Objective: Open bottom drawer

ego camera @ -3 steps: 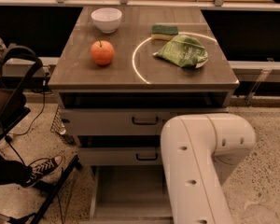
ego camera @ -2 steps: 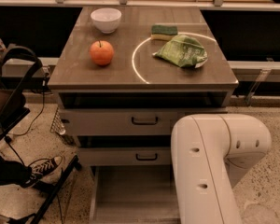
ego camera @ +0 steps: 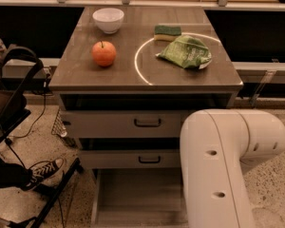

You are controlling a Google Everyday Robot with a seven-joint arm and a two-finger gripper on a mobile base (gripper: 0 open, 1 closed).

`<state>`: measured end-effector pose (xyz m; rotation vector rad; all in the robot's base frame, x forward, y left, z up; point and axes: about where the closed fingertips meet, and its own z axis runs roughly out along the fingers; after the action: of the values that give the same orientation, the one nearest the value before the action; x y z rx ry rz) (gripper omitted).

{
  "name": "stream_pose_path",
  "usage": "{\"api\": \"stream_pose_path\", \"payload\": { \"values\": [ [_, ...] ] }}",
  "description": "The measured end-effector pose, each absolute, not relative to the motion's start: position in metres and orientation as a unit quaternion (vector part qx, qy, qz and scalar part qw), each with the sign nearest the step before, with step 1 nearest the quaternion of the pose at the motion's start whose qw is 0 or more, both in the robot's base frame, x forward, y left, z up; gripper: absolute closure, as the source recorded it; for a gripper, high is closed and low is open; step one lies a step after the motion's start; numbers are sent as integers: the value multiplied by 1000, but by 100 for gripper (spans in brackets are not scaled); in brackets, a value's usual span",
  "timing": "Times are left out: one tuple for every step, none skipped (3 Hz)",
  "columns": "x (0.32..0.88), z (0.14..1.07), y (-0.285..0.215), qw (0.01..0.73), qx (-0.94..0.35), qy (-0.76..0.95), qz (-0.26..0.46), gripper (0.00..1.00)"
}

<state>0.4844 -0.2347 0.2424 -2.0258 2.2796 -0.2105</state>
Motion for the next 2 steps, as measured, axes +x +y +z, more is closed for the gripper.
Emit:
{"api": "stream_pose_path", "payload": {
  "values": [
    [505, 224, -203, 76, -684, 724, -35, 100],
    [500, 196, -199, 83, -686, 723, -8, 100]
  ]
}}
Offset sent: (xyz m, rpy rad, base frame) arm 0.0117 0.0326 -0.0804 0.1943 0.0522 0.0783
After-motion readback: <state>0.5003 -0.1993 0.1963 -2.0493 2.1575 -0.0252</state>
